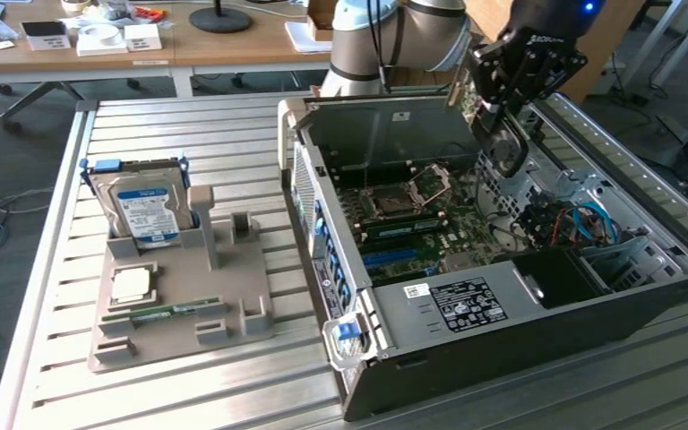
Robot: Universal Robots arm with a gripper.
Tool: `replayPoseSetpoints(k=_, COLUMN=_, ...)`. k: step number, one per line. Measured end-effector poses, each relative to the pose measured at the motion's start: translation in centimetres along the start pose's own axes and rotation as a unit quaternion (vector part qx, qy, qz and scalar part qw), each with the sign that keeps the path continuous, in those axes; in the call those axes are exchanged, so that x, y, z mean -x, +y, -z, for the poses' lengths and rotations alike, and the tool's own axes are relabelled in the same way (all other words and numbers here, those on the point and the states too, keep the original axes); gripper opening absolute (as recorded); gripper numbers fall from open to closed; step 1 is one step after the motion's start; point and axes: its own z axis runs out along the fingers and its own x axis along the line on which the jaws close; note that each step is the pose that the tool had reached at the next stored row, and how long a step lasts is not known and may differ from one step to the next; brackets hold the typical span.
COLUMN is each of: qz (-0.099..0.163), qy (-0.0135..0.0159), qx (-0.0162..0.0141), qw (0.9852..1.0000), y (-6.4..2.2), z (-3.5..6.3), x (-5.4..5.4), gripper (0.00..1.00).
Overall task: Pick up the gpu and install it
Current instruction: 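Pick up the gpu and move the gpu toward the slot, then insert the gpu into the slot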
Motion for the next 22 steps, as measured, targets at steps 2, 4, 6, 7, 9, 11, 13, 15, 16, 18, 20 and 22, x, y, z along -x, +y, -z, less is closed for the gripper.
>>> replayPoseSetpoints(k=2, qz=0.000, qy=0.0000, qx=0.0000, qw=1.0000, y=0.03, z=-0.02, x=0.7, gripper=0.27)
replayPoseSetpoints(k=4, qz=0.000, qy=0.0001, qx=0.0000, qw=1.0000, y=0.06, z=-0.03, x=1.5, gripper=0.27)
replayPoseSetpoints(k=6, qz=0.000, qy=0.0002, qx=0.0000, qw=1.0000, y=0.09, z=-0.05, x=2.2, gripper=0.27)
replayPoseSetpoints(k=7, qz=0.000, qy=0.0001, qx=0.0000, qw=1.0000, y=0.10, z=-0.05, x=2.4, gripper=0.27)
replayPoseSetpoints(k=9, qz=0.000, qy=0.0002, qx=0.0000, qw=1.0000, y=0.10, z=-0.05, x=2.4, gripper=0.27)
replayPoseSetpoints(k=11, qz=0.000, qy=0.0002, qx=-0.0001, qw=1.0000, y=0.10, z=-0.05, x=2.4, gripper=0.27)
replayPoseSetpoints(k=13, qz=0.000, qy=0.0002, qx=0.0000, qw=1.0000, y=0.10, z=-0.05, x=2.5, gripper=0.27)
replayPoseSetpoints(k=15, qz=0.000, qy=0.0001, qx=0.0000, qw=1.0000, y=0.12, z=-0.06, x=2.9, gripper=0.27)
replayPoseSetpoints(k=16, qz=0.000, qy=0.0001, qx=-0.0001, qw=1.0000, y=0.13, z=-0.06, x=3.0, gripper=0.27)
replayPoseSetpoints(k=18, qz=0.000, qy=0.0002, qx=0.0000, qw=1.0000, y=0.13, z=-0.06, x=3.0, gripper=0.27)
replayPoseSetpoints(k=20, qz=0.000, qy=0.0002, qx=0.0000, qw=1.0000, y=0.12, z=-0.06, x=3.0, gripper=0.27)
replayPoseSetpoints(k=22, qz=0.000, qy=0.0002, qx=0.0000, qw=1.0000, y=0.12, z=-0.06, x=3.0, gripper=0.27)
